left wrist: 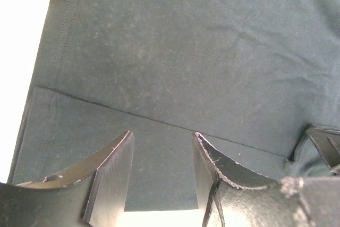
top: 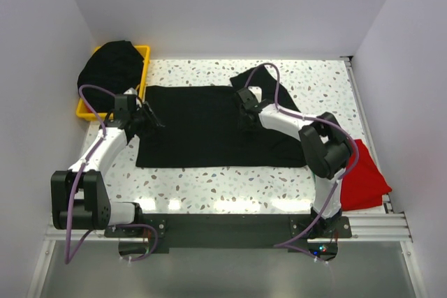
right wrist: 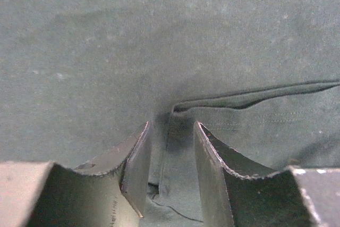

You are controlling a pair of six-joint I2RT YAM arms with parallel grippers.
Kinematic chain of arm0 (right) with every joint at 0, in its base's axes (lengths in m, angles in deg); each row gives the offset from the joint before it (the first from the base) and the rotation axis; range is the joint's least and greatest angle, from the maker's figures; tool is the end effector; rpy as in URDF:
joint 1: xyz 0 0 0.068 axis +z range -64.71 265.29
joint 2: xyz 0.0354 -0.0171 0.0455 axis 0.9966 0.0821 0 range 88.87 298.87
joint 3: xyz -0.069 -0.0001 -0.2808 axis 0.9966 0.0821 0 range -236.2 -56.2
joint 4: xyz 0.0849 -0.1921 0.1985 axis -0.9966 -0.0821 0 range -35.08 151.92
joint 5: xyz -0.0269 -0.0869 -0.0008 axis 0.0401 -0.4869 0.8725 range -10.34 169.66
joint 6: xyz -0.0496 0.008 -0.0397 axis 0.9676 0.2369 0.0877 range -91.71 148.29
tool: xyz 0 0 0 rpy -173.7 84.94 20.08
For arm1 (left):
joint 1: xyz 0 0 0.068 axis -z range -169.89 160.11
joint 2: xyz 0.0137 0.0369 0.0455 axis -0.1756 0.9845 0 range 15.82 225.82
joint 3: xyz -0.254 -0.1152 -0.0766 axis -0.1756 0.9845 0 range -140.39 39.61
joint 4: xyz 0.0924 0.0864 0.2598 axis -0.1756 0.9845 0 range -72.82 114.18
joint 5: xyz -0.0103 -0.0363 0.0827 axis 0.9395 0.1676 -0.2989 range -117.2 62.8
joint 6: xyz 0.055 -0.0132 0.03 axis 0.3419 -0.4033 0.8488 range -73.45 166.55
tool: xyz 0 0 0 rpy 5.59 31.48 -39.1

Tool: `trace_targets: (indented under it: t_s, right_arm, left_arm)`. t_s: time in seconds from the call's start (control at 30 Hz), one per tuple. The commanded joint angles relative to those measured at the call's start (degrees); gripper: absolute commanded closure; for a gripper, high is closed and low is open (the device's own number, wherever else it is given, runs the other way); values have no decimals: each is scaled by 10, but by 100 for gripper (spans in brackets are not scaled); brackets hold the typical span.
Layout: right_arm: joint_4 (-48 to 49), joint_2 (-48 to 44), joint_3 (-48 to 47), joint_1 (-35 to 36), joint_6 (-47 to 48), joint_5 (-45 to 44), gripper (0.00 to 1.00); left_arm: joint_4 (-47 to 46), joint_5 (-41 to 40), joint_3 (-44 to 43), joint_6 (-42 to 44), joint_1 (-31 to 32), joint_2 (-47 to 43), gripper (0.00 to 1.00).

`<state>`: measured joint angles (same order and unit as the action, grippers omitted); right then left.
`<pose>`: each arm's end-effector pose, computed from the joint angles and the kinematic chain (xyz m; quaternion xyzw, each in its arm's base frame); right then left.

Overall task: Fold and stack the t-shirts
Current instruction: Fold the tshirt

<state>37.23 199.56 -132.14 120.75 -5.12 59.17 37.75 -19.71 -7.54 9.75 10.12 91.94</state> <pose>0.3684 0.2411 0.1655 0.0299 0.9499 0.0052 0.3109 0.3014 -0.0065 0.2122 -0.2741 0.8956 -0.1671 0.3081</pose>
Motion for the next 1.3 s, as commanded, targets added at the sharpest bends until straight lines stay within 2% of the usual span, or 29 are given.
trace_targets:
  t_s: [0.0,0.27,0.67,0.8,0.83,0.93,1.03,1.27]
  right_arm:
    - [-23,2,-33,13,8,-53,59]
    - [-37,24,-48,22,6,-77,67]
    - [-45,50,-63,22,8,-90,67]
    - [-37,43,-59,22,5,-88,78]
    - [-34,41,-56,22,5,-88,85]
    - [-29,31,-52,23,5,-89,97]
    - [-19,15,-43,29,6,-96,100]
    - [20,-18,-16,42,15,-99,100]
  left_arm:
    - [-16,4,0,10,-5,-6,48]
    - [-16,4,2,11,-5,-7,48]
    - [-20,5,6,11,-5,-7,48]
    - [-20,5,7,11,-5,-7,48]
    - [-21,6,7,11,-5,-7,48]
    - [-21,6,8,11,-5,-7,48]
    - [-22,7,10,11,-5,-8,48]
    - [-25,8,13,9,-5,-8,48]
